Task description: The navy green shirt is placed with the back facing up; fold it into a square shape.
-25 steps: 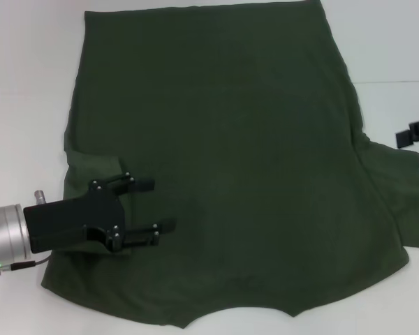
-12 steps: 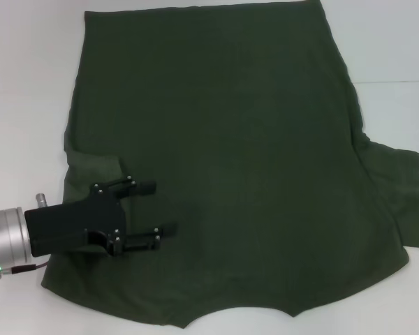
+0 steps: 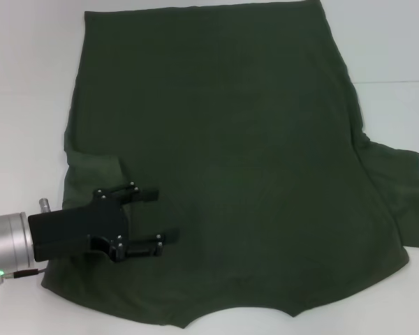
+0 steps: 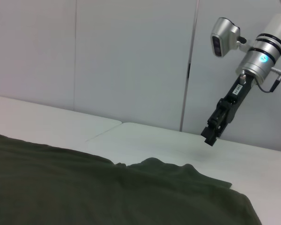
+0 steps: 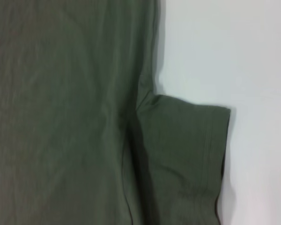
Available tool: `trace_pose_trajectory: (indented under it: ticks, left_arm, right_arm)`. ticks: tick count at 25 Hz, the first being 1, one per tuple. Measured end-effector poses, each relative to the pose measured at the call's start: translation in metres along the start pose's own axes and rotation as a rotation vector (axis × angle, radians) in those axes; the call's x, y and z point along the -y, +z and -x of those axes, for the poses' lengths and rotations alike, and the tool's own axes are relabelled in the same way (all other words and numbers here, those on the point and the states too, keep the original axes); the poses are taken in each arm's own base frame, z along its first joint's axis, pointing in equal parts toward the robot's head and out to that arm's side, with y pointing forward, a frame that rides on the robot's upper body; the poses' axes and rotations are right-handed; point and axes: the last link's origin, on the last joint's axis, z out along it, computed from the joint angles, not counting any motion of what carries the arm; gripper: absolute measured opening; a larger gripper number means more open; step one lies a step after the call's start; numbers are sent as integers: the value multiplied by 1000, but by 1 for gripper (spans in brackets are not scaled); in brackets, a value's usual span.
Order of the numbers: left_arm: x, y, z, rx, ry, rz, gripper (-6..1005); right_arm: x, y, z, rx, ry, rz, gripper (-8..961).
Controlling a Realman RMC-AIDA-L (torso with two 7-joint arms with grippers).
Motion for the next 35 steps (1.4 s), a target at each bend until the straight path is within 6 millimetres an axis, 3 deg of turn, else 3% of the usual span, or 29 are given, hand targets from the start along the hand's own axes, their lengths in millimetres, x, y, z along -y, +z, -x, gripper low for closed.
trace_pose_trajectory:
  ticks: [35]
  left_arm:
    - [0, 5, -3, -1, 14, 13, 846]
  right_arm:
    - [4, 49, -5, 72, -26, 22, 881]
